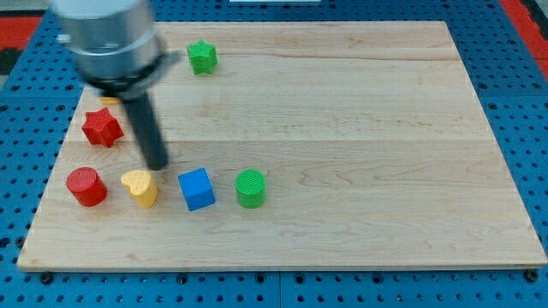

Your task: Push the red star right to the blue triangle

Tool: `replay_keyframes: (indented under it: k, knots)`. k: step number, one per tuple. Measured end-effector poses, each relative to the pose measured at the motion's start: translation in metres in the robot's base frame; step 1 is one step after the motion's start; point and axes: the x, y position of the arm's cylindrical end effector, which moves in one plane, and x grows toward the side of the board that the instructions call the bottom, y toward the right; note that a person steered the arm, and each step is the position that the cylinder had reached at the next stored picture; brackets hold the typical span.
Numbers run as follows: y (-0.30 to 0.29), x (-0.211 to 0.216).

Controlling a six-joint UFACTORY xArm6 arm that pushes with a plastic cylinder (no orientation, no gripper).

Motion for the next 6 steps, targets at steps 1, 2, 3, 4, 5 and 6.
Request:
replay_keyframes:
  k: [1, 2, 3, 4, 5, 6]
  knots:
    - [-0.068, -0.014]
    - [-0.037, -0.056]
    - [-0.025, -0.109]
    - [-0.033, -0.067]
    - [-0.038, -0.103]
    - [-0.039, -0.112]
